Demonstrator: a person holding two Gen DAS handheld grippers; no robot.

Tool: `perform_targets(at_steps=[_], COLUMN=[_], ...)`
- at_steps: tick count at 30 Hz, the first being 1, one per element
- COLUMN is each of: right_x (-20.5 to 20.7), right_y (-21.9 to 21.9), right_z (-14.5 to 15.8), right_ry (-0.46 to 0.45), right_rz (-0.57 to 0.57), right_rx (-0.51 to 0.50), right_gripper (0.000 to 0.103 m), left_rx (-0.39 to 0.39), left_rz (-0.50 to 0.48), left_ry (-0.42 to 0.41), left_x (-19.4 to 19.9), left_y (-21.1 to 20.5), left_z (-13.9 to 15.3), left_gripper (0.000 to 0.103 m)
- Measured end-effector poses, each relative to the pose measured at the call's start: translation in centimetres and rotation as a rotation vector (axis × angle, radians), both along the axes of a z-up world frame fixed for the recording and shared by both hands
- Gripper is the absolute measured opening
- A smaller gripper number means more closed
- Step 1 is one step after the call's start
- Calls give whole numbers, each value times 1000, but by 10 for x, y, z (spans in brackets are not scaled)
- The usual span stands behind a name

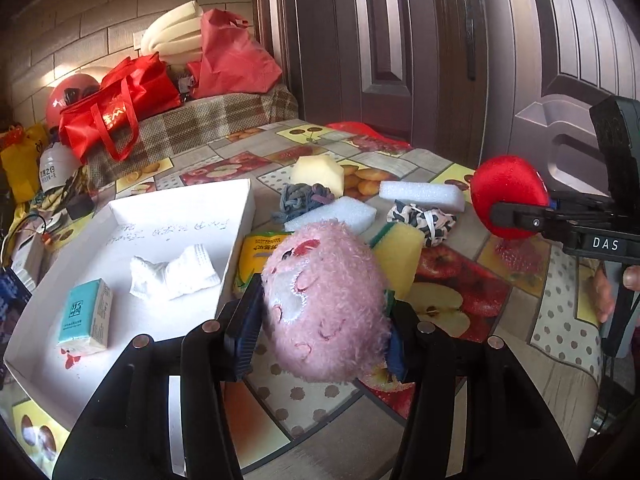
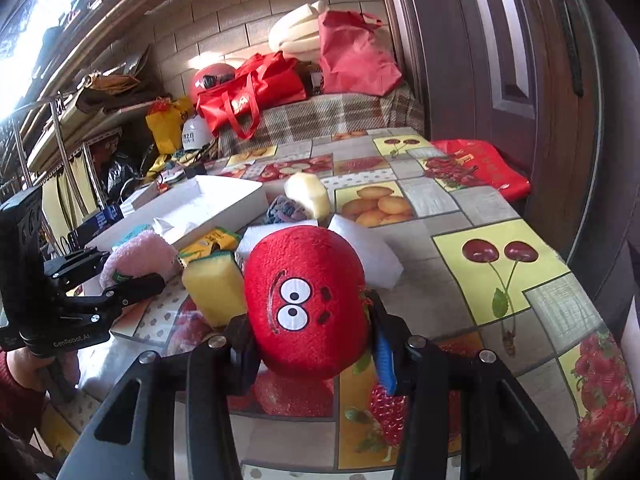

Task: Organize soft objects
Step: 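Grasp the pink fluffy ball with left gripper while right grasps the red apple plush, then carry the pink ball and red apple plush over the white tray with both grippers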

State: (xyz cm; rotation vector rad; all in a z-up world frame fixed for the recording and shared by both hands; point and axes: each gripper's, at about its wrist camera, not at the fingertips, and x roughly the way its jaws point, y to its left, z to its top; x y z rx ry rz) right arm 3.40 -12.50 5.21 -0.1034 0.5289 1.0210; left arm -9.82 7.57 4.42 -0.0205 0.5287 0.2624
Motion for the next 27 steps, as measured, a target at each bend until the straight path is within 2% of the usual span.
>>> perform_targets(at_steps=[3, 6, 14, 27], right_x=[-6, -7, -19, -32], right_y=[-13, -17, -9, 7], right_z=[16, 21, 24, 23], right_ry=[-65, -115, -195, -218], right_rz=[-63, -134, -164, -100], right_rx=[142, 219, 211, 196], right_gripper=[46, 46, 47, 47], left_rx=[-23, -22, -1, -36], left_rz=[13, 29, 68, 143], left_ry=[-80, -126, -165, -190], left_x=[-14, -21, -29, -41], left_y=[6, 8, 8, 22], left_z=[7, 11, 14, 12], left_gripper=[51, 51, 51, 51])
